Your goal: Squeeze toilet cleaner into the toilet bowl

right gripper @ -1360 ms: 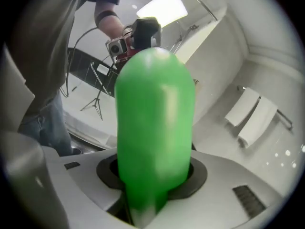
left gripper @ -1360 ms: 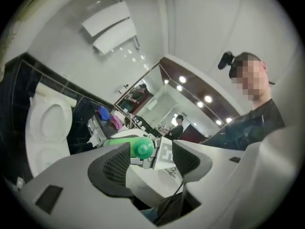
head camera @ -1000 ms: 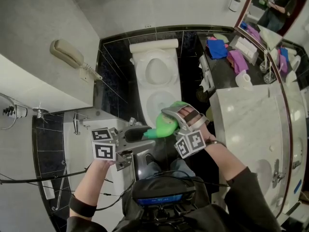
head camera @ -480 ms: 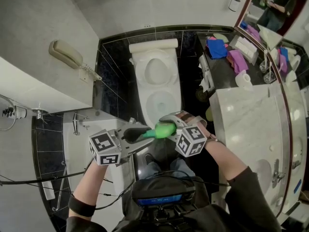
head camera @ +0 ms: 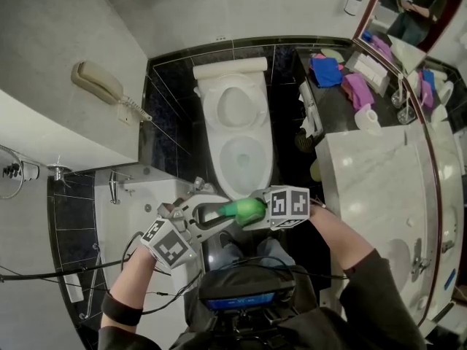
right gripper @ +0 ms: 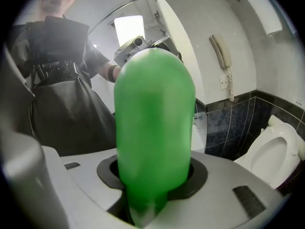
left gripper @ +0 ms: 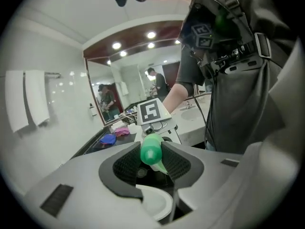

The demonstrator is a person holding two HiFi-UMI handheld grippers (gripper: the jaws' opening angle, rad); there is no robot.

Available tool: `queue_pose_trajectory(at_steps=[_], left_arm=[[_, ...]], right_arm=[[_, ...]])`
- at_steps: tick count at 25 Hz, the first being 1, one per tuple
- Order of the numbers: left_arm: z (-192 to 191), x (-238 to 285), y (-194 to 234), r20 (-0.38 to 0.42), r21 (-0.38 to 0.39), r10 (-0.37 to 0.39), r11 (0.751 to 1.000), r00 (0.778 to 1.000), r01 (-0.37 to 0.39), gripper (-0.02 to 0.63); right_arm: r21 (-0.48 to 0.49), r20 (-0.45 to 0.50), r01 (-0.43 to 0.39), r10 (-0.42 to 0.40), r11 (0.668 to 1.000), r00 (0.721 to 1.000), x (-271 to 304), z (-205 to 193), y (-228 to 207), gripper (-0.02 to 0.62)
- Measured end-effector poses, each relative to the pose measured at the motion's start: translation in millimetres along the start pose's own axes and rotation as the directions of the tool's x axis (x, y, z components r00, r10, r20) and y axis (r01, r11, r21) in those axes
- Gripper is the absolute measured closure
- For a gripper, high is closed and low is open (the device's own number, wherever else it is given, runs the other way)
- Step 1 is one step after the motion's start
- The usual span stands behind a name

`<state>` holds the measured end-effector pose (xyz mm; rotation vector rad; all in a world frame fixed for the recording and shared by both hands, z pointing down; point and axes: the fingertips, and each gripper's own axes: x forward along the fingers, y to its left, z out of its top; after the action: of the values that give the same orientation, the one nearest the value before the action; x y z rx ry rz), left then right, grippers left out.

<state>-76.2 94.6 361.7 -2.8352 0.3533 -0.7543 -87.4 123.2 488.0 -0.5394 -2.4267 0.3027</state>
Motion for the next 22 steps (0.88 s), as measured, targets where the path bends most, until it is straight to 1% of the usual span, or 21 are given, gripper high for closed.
queue_pose_trajectory(at_steps=[3,5,6,7,8,9,10,11,12,13,14,16,17,18,19,20,21,22], left_arm=[[0,2,-2,0.0,0.017,-0.001,1.0,1.0,0.001,0.48],[1,2,-1,0.006,0.0,0.007,1.0,1.0,-0.007,0.48],[2,2,0,0.014,-0.023,0.015,1.0,1.0,-0.015,0.475],[4,2,1,0.029,-0.065,0.02,0.998,0.999,-0.018,0.461],[7,2,3,0.053,-0.127,0.021,0.992,0.998,-0.014,0.388],[11,1,5,0.088,-0.208,0.021,0.978,0.996,-0.002,0.343],[13,-1,8,0.127,-0.298,0.028,0.954,0.992,0.011,0.334],[10,-3,11,0.159,-0.388,0.04,0.921,0.986,0.025,0.334],[4,-5,15,0.184,-0.471,0.05,0.881,0.982,0.043,0.334],[-4,-8,17,0.205,-0.548,0.055,0.834,0.977,0.068,0.334],[-9,-10,19,0.228,-0.622,0.055,0.776,0.972,0.102,0.334],[-11,-13,22,0.283,-0.75,0.058,0.636,0.958,0.183,0.334],[-11,-15,25,0.308,-0.795,0.069,0.566,0.949,0.217,0.334],[-11,-17,27,0.327,-0.826,0.084,0.508,0.941,0.242,0.334],[-11,-18,29,0.338,-0.846,0.094,0.466,0.936,0.259,0.334],[-12,-18,30,0.342,-0.857,0.096,0.439,0.935,0.268,0.334],[-13,-17,29,0.34,-0.862,0.09,0.427,0.936,0.272,0.334],[-14,-15,27,0.334,-0.864,0.08,0.424,0.939,0.272,0.334]], right_arm=[[0.003,0.003,-0.013,0.013,1.0,1.0,1,-4,2,0.4],[0.012,0.007,-0.01,0.01,1.0,1.0,-1,1,5,0.399],[0.009,0.009,0.005,-0.005,1.0,1.0,-2,3,3,0.399],[-0.004,0.01,0.036,-0.036,0.999,0.999,-3,4,0,0.399],[-0.028,0.007,0.083,-0.083,0.996,0.997,-4,5,-6,0.397],[-0.066,-0.005,0.142,-0.143,0.988,0.99,-6,4,-12,0.397],[-0.118,-0.024,0.205,-0.209,0.972,0.978,-8,2,-20,0.397],[-0.179,-0.045,0.266,-0.277,0.947,0.96,-11,-1,-28,0.397],[-0.24,-0.059,0.32,-0.343,0.917,0.938,-14,-3,-35,0.397],[-0.293,-0.063,0.369,-0.403,0.882,0.913,-18,-3,-43,0.396],[-0.335,-0.054,0.414,-0.456,0.846,0.888,-24,-1,-49,0.396],[-0.39,-0.024,0.49,-0.541,0.779,0.841,-37,8,-60,0.396],[-0.417,-0.012,0.518,-0.575,0.747,0.818,-42,12,-64,0.396],[-0.447,-0.006,0.538,-0.604,0.715,0.797,-47,16,-68,0.396],[-0.48,-0.003,0.55,-0.628,0.683,0.778,-51,19,-70,0.395],[-0.509,-0.003,0.558,-0.649,0.656,0.761,-54,20,-73,0.394],[-0.531,-0.004,0.562,-0.665,0.634,0.747,-57,21,-74,0.394],[-0.545,-0.006,0.564,-0.676,0.62,0.737,-58,22,-76,0.394]])
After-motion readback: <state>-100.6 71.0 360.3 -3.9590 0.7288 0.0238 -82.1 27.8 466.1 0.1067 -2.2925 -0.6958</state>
